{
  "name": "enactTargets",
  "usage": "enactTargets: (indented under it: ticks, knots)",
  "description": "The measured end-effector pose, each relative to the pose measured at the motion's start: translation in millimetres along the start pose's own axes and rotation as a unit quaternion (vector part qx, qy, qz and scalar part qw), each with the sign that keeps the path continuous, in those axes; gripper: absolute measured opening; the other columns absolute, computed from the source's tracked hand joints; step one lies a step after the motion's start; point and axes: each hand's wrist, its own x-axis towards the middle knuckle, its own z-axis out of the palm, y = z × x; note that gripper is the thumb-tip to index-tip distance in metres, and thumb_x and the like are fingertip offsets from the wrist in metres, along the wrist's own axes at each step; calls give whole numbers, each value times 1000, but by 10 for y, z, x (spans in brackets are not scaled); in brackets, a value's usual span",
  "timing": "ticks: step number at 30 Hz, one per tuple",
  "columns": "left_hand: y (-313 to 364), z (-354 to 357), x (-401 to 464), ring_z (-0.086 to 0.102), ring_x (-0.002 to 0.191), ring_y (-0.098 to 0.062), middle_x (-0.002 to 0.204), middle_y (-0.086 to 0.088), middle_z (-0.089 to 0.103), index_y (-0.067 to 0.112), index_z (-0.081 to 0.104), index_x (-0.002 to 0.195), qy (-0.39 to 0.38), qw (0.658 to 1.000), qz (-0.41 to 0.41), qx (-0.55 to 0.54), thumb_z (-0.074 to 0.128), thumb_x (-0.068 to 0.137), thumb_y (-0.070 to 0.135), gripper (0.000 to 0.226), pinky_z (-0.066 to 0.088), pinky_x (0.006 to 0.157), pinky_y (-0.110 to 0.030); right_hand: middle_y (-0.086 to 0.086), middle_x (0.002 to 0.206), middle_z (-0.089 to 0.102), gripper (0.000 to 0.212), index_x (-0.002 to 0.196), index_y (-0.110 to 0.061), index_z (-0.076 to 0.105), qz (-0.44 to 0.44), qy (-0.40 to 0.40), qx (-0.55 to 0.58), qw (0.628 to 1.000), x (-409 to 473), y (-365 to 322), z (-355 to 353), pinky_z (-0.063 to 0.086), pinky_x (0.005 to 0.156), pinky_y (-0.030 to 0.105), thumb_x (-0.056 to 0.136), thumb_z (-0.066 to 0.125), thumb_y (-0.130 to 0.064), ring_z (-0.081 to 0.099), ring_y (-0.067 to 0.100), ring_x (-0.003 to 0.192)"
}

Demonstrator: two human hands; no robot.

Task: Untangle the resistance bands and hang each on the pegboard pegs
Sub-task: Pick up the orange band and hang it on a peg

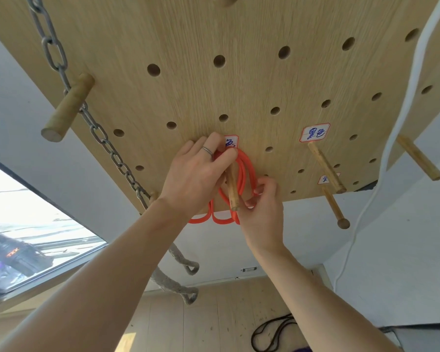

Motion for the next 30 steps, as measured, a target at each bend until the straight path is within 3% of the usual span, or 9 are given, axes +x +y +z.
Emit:
enactTargets:
  ticks: [4,9,13,21,30]
  knots:
    - [1,47,-35,55,74,-30,102,-12,64,10,70,107,13,1000,1,19,67,86,-4,26,37,65,-37,4,108,53,52,109,-15,43,13,8,-63,998,121,35,63,55,69,47,84,81,-39,62,30,84]
    - [26,155,-146,54,79,-31,120,-9,53,15,61,124,33,998,-7,49,68,86,8,39,41,68,-39,6,110,53,45,110,-13,42,16,18,-81,996,176,114,94,56,72,51,89,77,-34,63,34,86]
    - [121,291,-300,48,88,-29,132,-7,40,22,45,142,36,994,-44,91,70,89,23,59,37,74,-39,5,112,49,52,108,-15,40,12,13,-100,995,187,135,118,56,68,47,85,82,-35,63,33,82]
    - [160,366,-402,44,97,-28,142,-4,33,29,32,153,25,992,-89,88,83,77,19,92,40,82,-40,9,110,55,34,111,-9,45,-8,16,-135,991,193,217,103,40,61,34,94,70,-25,63,35,79]
    - [128,338,-395,45,97,-27,141,-3,34,28,34,153,18,994,-79,76,84,73,18,94,38,81,-37,11,117,53,35,115,-6,45,-6,1,-144,990,160,272,166,38,63,33,94,70,-20,65,38,84]
